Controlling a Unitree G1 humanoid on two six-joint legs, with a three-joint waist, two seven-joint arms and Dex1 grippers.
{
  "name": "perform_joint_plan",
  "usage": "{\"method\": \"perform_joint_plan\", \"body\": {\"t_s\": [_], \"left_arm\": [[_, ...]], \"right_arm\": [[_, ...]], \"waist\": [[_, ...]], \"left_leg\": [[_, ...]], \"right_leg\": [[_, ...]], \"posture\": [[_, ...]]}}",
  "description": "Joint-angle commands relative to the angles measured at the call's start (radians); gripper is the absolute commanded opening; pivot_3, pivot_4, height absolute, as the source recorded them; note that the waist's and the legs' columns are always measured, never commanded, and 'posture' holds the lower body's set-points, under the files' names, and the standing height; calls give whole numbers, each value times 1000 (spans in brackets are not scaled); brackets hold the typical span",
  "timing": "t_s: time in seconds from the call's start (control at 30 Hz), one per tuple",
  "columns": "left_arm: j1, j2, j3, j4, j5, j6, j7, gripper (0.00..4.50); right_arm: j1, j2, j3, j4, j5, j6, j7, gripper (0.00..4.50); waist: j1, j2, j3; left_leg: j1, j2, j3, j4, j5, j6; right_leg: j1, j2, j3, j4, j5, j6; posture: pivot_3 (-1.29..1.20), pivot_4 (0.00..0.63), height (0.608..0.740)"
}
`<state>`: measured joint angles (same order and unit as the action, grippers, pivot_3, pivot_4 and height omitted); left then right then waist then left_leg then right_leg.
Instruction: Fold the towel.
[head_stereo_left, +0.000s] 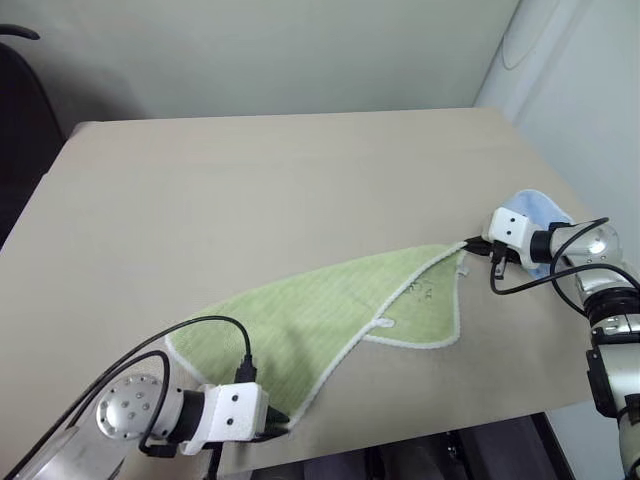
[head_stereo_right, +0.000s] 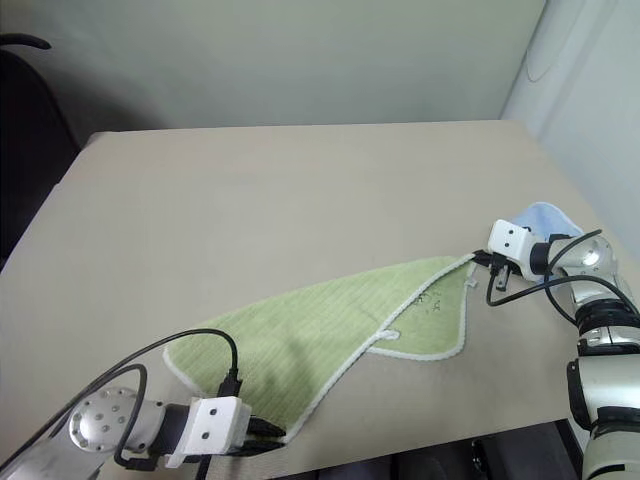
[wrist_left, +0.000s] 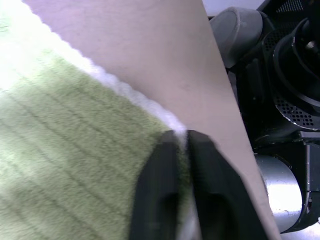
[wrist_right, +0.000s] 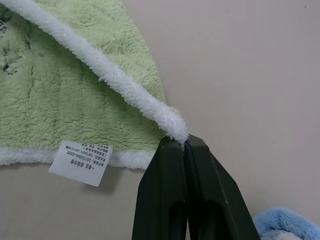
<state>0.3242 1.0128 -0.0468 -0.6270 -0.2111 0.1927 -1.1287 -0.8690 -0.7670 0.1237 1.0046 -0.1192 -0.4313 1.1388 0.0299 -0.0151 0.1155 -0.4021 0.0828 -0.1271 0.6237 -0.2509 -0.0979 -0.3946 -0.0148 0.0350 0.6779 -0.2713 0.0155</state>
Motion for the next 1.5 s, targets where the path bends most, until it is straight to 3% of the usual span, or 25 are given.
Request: {"method": "perform_joint_plan", "body": {"t_s": [0.03,0.17,0.47,0.63,0.83,1.1,1.27,1.37,1.5], "left_arm": [[4,5,36,-2,-22,-5,-4,69],[14,-3,82,-2,-57,11,-2,69],[-68,-69,310,-41,-361,253,86,69],[-220,-102,421,8,-537,373,181,69],[-472,-146,462,151,-613,425,315,69],[-985,-237,424,605,-481,327,498,69],[-1253,-245,383,939,-331,136,492,69],[-1329,-228,374,1058,-282,68,468,69],[-1280,-189,406,1021,-306,77,384,69]], "right_arm": [[-4,-16,-29,-28,26,0,-6,0],[-11,-7,-29,-25,28,-3,-15,0],[-29,13,-27,4,23,-16,-47,0],[-45,28,-29,15,29,-21,-50,0],[-120,33,-38,57,19,-30,-101,0],[-327,30,-27,172,-24,-47,-262,0],[-454,10,-5,231,-89,-50,-377,0],[-511,3,-6,252,-111,-58,-424,0],[-538,-13,-28,250,-97,-85,-405,0]], "waist": [[0,0,0],[0,0,0],[0,0,0],[1,0,0],[2,1,0],[4,1,0],[2,1,0],[0,2,0],[-4,1,0]], "left_leg": [[0,0,0,0,0,0],[0,0,0,0,0,0],[0,0,0,2,0,-1],[0,0,0,4,-1,-1],[0,0,0,5,1,-4],[-2,0,-1,6,5,-12],[-6,0,-1,6,5,-12],[-14,1,-2,6,6,-13],[-19,1,-1,6,7,-12]], "right_leg": [[0,0,0,0,0,0],[0,1,0,0,0,0],[0,1,0,1,0,0],[0,1,0,2,0,0],[1,2,0,2,0,0],[0,2,0,1,1,1],[-3,2,0,-1,2,3],[-11,2,0,-1,3,6],[-15,2,0,-3,4,7]], "posture": [[0,150,740],[0,150,740],[0,150,740],[0,150,740],[0,150,740],[0,150,740],[0,150,740],[0,150,740],[0,150,740]]}}
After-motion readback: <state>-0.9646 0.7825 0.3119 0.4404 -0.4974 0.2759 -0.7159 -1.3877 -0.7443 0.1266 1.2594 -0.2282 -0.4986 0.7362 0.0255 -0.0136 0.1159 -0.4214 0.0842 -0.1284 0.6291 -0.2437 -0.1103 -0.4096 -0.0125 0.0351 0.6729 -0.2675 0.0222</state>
